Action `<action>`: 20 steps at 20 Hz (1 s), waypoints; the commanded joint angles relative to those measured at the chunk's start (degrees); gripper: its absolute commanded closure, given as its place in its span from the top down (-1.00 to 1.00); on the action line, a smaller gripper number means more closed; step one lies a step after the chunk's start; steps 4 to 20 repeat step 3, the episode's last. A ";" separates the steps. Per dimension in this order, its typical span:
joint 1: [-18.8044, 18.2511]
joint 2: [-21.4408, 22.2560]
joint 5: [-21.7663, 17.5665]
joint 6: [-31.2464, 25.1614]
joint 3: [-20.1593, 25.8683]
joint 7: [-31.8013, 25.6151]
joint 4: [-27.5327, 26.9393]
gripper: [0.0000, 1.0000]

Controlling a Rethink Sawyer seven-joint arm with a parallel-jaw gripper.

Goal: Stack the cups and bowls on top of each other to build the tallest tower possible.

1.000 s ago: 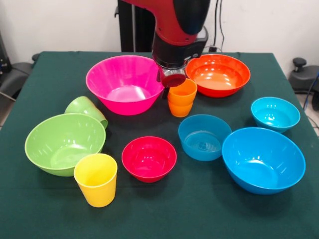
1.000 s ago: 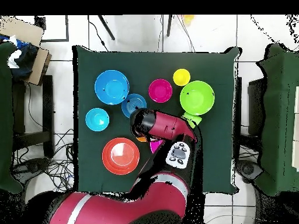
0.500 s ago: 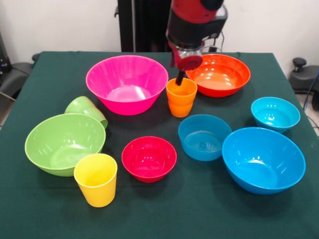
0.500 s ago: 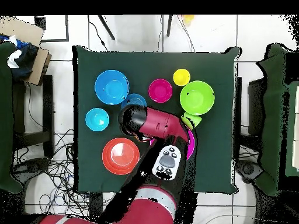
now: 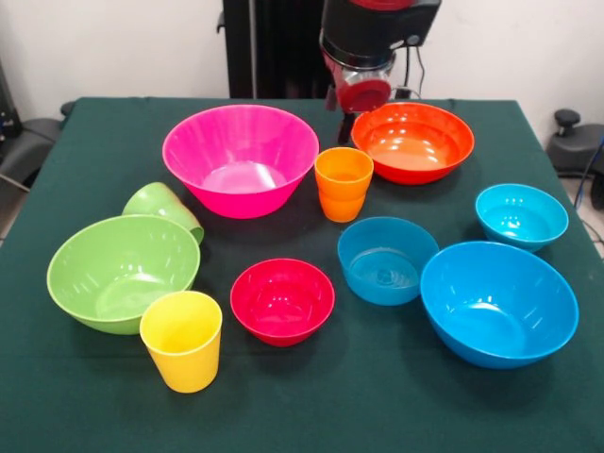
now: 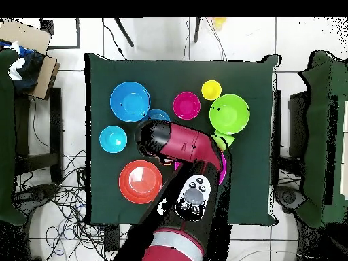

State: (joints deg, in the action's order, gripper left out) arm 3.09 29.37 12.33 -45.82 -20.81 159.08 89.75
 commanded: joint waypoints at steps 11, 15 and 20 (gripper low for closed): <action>1.33 -2.27 2.09 1.11 2.61 9.62 1.11 1.00; 1.33 -2.27 2.09 1.11 2.61 9.62 1.11 1.00; 1.33 -2.27 2.09 1.11 2.61 9.62 1.11 1.00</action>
